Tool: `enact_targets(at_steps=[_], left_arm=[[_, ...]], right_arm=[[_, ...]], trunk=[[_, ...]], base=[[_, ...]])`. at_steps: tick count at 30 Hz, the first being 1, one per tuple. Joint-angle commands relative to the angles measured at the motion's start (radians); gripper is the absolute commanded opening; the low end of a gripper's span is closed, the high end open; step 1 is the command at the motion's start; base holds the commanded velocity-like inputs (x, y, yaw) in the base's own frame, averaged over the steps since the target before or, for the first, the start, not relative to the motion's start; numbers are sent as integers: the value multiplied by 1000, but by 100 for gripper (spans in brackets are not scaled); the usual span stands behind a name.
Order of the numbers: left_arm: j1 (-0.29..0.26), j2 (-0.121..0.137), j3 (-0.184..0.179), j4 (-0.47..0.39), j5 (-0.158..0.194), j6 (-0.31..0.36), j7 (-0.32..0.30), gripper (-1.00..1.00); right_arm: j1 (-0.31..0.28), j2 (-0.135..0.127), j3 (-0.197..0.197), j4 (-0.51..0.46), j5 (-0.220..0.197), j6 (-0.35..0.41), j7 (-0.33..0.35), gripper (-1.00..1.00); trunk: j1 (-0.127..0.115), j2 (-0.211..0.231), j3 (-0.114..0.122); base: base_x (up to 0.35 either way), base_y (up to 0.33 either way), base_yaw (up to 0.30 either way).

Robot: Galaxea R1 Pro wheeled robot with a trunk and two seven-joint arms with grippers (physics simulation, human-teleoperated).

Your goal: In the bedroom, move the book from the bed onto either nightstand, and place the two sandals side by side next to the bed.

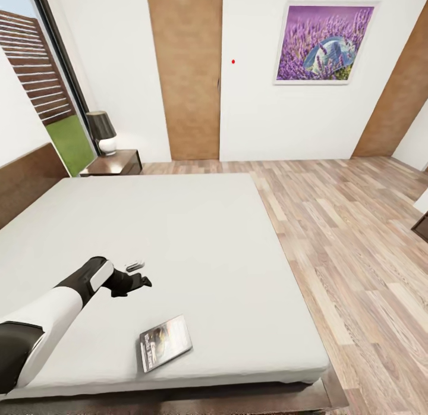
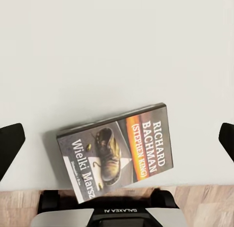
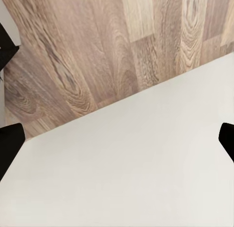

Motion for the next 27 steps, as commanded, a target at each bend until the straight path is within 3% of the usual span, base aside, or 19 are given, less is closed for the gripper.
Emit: enact_targets(at_steps=[1,9,27], left_arm=[[-1,6,-3,0,-9,2,-10,100],[-3,43,-1,3,-4,-1,-5,100],[-4,44,3,3,-2,-9,-2,100]], right_arm=[[0,0,-8,1,11,2,-3,100],[0,1,-7,2,11,2,-3,100],[0,3,-7,16,11,0,-3,100]], trunk=[[0,-1,-2],[0,-1,-16],[0,-1,-45]], base=[[0,0,0],[0,0,0],[0,0,0]])
